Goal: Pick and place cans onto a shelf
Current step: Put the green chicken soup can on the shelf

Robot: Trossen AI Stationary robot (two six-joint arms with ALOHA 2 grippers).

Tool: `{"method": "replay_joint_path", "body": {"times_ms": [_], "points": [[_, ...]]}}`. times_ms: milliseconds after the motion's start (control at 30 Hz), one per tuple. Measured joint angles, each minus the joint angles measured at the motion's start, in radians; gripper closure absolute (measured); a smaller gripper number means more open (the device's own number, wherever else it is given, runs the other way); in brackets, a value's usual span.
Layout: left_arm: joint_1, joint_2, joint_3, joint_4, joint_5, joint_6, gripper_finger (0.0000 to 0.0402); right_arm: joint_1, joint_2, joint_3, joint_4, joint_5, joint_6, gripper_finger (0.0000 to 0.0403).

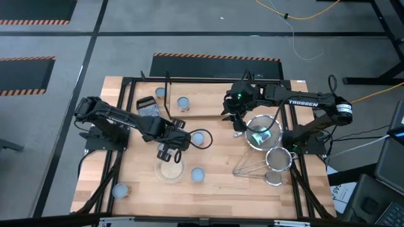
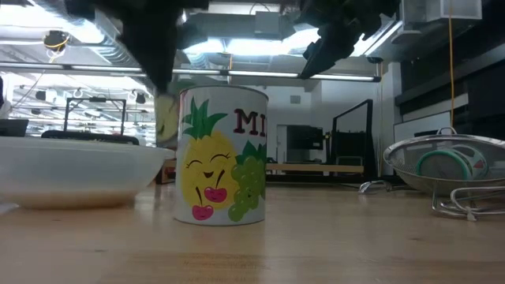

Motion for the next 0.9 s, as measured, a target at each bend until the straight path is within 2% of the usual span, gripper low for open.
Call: {"method": "replay_joint_path", "body": {"times_ms": [400,900], "points": [[0.075,0.0,-0.161,0.136,0.009,0.012,0.0392,0.0,0.0,0.0,0.004,0.0,0.0,0.0277],[0.111,0.0,-0.174,0.177,-0.02,0.007,0.0392,0.0,0.0,0.0,0.004,0.0,0.017,0.0277]]}}
